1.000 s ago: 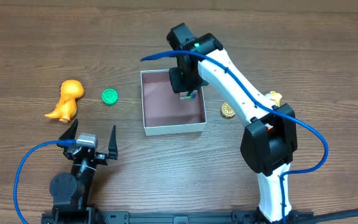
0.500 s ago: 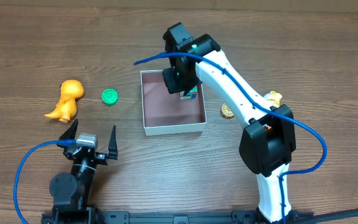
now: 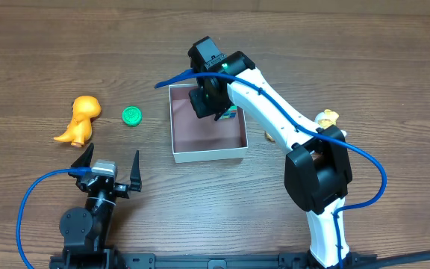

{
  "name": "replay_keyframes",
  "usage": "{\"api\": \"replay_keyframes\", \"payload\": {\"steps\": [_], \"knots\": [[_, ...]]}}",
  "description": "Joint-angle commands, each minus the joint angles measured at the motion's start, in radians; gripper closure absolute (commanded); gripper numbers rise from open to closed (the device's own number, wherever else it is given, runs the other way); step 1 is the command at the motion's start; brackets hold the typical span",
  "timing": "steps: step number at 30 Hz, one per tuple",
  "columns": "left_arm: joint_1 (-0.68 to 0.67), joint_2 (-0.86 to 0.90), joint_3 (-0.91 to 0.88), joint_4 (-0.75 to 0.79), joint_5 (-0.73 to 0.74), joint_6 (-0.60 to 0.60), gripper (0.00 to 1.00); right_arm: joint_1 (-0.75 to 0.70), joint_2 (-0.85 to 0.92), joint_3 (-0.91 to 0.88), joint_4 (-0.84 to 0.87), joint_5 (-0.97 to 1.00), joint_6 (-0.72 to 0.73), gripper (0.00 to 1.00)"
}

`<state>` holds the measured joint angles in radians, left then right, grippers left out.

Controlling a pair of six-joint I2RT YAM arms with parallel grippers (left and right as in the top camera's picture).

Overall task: Pack container
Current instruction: 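Open the right gripper to release the cube inside the box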

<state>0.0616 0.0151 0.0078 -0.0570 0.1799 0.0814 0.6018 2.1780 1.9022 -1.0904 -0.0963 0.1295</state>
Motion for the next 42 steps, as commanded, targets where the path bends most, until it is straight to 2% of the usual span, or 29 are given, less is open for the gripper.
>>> {"api": "replay_keyframes", "payload": {"steps": [1, 42], "knots": [[0.008, -0.010, -0.003, 0.000, -0.003, 0.009, 0.00, -0.002, -0.008, -0.043, 0.039, 0.037, -0.007, 0.96], [0.008, -0.010, -0.003, 0.000, -0.003, 0.009, 0.00, -0.017, -0.008, -0.103, 0.144, 0.209, -0.007, 0.96]]}}
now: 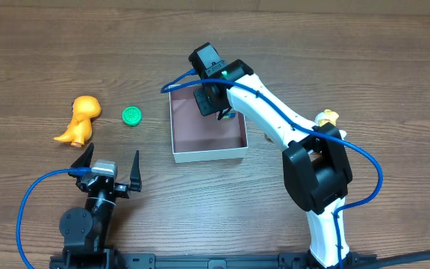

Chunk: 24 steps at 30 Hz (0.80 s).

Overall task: Pack container
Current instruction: 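Open the right gripper to release the cube inside the box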

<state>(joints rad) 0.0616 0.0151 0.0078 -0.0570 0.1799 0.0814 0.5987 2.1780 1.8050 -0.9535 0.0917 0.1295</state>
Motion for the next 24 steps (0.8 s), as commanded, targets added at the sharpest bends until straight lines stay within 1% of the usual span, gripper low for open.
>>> {"api": "replay_keyframes", "payload": {"steps": [1, 12, 18, 22, 24], "knots": [[0.008, -0.010, -0.003, 0.000, -0.003, 0.009, 0.00, -0.016, -0.008, -0.006, 0.007, 0.021, -0.007, 0.96], [0.008, -0.010, -0.003, 0.000, -0.003, 0.009, 0.00, -0.033, -0.008, -0.006, 0.007, 0.015, -0.007, 0.96], [0.008, -0.010, -0.003, 0.000, -0.003, 0.009, 0.00, -0.027, -0.008, -0.006, 0.007, -0.072, -0.007, 0.96], [0.008, -0.010, -0.003, 0.000, -0.003, 0.009, 0.00, -0.025, -0.008, -0.006, 0.007, -0.075, -0.009, 0.96], [0.007, -0.010, -0.003, 0.000, -0.003, 0.009, 0.00, -0.025, -0.008, -0.006, 0.008, -0.087, -0.039, 0.96]]}}
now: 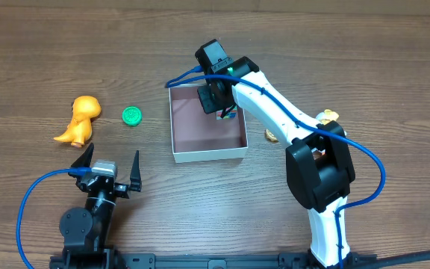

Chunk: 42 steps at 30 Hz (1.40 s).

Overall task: Pack container
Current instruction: 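Open the right gripper to release the cube inside the box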

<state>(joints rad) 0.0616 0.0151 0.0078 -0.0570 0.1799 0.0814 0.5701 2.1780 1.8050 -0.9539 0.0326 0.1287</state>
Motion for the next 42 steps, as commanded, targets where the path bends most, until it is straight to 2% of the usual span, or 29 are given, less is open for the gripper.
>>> {"api": "replay_keyframes", "payload": {"steps": [1, 20, 42], "knots": [[0.008, -0.010, -0.003, 0.000, -0.003, 0.009, 0.00, 0.004, -0.008, -0.006, 0.009, -0.032, -0.050, 0.96], [0.008, -0.010, -0.003, 0.000, -0.003, 0.009, 0.00, 0.004, -0.008, -0.028, 0.011, -0.045, -0.058, 0.96], [0.008, -0.010, -0.003, 0.000, -0.003, 0.009, 0.00, 0.004, -0.008, -0.036, 0.055, 0.028, -0.048, 0.96]]}}
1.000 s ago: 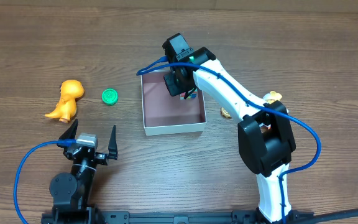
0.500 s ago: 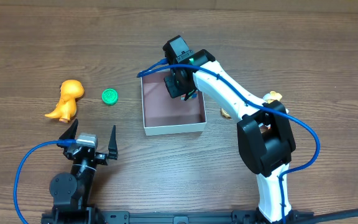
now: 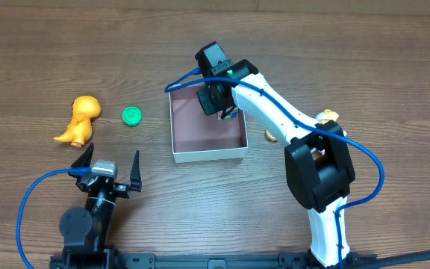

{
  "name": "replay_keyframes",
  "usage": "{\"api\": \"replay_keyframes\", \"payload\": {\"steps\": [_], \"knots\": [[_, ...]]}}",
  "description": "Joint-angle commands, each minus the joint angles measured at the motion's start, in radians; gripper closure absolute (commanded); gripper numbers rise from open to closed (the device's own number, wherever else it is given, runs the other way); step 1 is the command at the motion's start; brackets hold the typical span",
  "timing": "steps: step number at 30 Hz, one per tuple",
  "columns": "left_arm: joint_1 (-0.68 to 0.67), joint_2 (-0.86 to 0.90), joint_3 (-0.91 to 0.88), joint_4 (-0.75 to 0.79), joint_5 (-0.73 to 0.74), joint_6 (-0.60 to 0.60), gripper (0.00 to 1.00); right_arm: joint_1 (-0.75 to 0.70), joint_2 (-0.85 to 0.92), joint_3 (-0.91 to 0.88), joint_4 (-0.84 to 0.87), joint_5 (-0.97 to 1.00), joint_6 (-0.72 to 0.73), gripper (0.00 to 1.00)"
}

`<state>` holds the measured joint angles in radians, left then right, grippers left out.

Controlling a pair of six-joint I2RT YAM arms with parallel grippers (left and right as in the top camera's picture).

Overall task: Pack container
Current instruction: 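Open the right gripper to release the cube inside the box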

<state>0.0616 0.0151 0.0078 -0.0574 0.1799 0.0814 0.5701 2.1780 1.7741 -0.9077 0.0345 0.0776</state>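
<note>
A white box (image 3: 208, 154) with a brownish floor stands at the table's middle. My right gripper (image 3: 215, 101) hangs over its back right corner, fingers pointing down; their state is hidden by the wrist. A small multicoloured block (image 3: 231, 114) peeks out just beneath the gripper, inside that corner; whether it is held cannot be told. An orange dinosaur (image 3: 79, 119) and a green cap (image 3: 131, 115) lie on the table left of the box. My left gripper (image 3: 111, 166) rests open near the front left, holding nothing.
A yellow-and-white toy (image 3: 327, 116) sits behind the right arm's elbow, and a small orange piece (image 3: 269, 135) lies right of the box. Blue cables loop from both arms.
Hardly anything differs: the right gripper remains over the box's back right corner with the multicoloured block under it. The left arm, dinosaur and cap are where they were.
The right gripper was over the box's far right part with the multicoloured block beside it. It then stood slightly farther back, then a little to the right over the corner, where it still is. The left gripper stayed open and still throughout.
</note>
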Motion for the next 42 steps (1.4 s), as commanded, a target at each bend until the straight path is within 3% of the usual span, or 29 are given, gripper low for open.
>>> {"api": "replay_keyframes", "payload": {"steps": [1, 42], "knots": [[0.008, -0.010, -0.003, 0.001, -0.003, 0.009, 0.00, 0.003, -0.008, -0.005, 0.010, 0.041, 0.008, 0.96], [0.008, -0.010, -0.003, 0.001, -0.003, 0.009, 0.00, 0.004, -0.008, -0.005, -0.013, 0.080, 0.018, 0.96]]}}
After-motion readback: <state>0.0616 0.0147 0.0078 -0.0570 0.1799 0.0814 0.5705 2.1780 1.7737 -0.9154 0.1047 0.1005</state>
